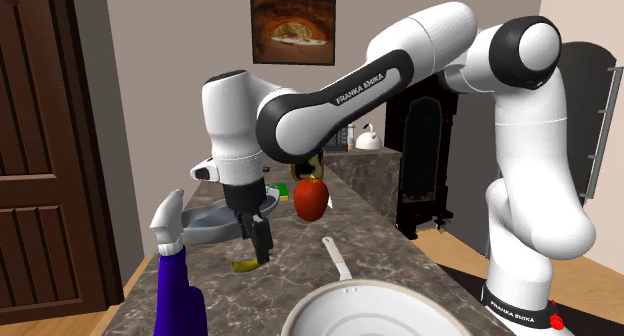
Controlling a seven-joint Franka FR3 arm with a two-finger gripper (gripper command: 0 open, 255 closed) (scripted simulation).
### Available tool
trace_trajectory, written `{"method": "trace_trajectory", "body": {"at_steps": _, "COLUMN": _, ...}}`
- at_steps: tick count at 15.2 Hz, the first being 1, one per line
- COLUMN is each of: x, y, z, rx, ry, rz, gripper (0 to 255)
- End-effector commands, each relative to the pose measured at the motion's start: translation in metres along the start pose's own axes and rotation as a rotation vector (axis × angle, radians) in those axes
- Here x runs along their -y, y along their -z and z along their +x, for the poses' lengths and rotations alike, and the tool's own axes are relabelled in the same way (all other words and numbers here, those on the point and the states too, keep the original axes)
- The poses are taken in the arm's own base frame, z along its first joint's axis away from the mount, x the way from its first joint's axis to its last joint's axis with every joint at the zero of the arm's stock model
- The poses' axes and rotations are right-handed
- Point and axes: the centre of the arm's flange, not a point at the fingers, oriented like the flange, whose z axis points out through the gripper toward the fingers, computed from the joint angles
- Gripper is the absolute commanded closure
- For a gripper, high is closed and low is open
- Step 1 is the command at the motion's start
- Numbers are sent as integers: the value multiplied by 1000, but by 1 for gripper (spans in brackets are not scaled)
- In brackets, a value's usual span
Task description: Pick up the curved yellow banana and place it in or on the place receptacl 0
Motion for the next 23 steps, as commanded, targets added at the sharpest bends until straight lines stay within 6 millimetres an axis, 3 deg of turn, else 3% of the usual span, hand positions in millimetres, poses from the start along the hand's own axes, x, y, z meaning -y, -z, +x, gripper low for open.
{"method": "trace_trajectory", "body": {"at_steps": 1, "x": 1, "y": -11, "z": 1, "rx": 0, "ry": 4, "rz": 0, "gripper": 0}}
{"method": "trace_trajectory", "body": {"at_steps": 5, "x": 1, "y": -29, "z": 1, "rx": 0, "ry": 4, "rz": 0, "gripper": 0}}
{"method": "trace_trajectory", "body": {"at_steps": 12, "x": 1, "y": -29, "z": 1, "rx": 0, "ry": 4, "rz": 0, "gripper": 0}}
{"method": "trace_trajectory", "body": {"at_steps": 13, "x": 1, "y": -29, "z": 1, "rx": 0, "ry": 4, "rz": 0, "gripper": 255}}
{"method": "trace_trajectory", "body": {"at_steps": 23, "x": 1, "y": -24, "z": 0, "rx": 0, "ry": 4, "rz": 0, "gripper": 255}}
